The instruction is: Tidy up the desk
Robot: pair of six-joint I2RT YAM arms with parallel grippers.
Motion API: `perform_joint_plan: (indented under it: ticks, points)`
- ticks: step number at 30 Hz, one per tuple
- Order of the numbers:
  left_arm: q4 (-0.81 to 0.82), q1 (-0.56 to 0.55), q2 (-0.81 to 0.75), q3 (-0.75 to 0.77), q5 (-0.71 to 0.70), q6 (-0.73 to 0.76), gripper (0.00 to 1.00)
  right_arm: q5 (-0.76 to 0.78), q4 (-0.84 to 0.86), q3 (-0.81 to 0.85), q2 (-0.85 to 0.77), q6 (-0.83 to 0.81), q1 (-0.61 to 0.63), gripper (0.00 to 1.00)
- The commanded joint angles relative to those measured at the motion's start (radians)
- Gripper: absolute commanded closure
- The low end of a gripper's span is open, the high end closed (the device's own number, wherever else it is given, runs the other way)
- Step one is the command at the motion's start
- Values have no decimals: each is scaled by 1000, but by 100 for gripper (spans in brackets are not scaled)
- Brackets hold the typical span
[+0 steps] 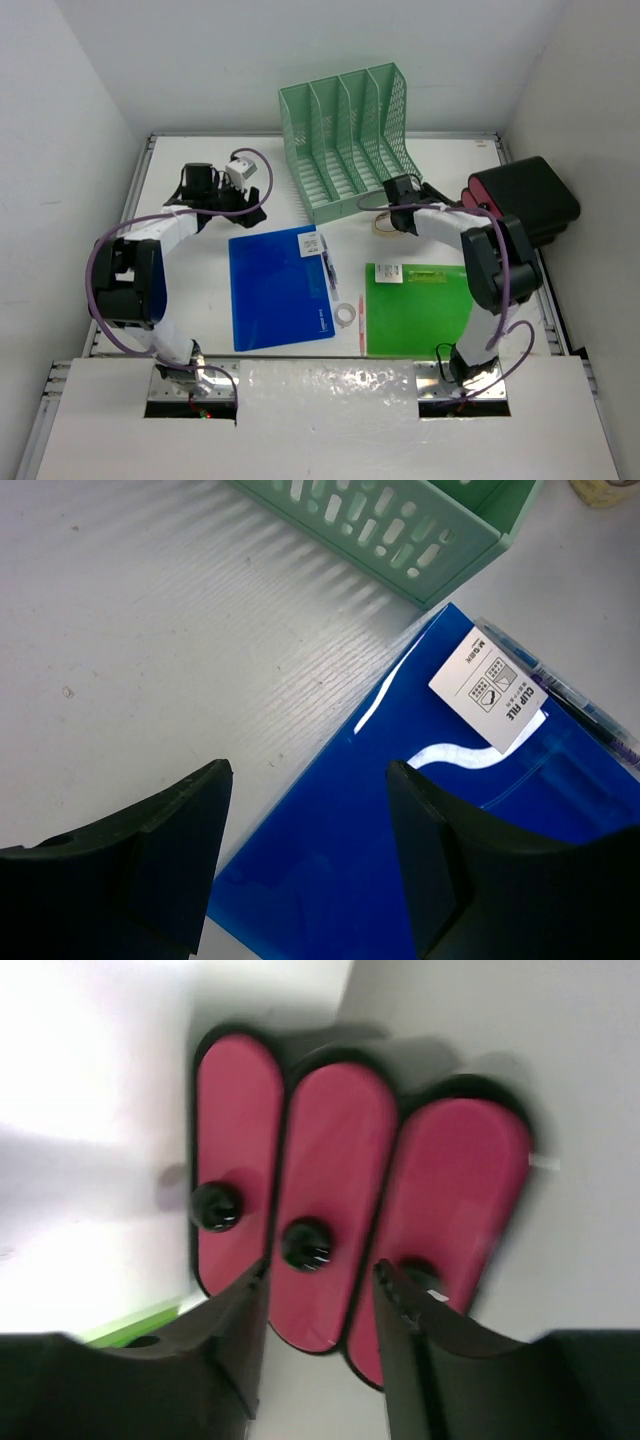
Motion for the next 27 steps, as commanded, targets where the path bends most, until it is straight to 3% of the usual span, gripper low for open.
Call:
perform_joint_plan:
  ticks: [1, 14, 23, 27]
  points:
    - [13, -14, -3, 40, 18, 12, 39, 36, 8, -10, 69, -6, -63, 59]
    - [28, -15, -34, 23, 2, 17, 39, 25, 94, -19, 125, -63, -152, 60]
    - [22, -15, -36, 29, 13, 18, 39, 182, 207, -94, 129, -117, -150, 61]
    - [2, -15, -45, 38, -8, 18, 39, 174, 269, -102, 113, -144, -152, 71]
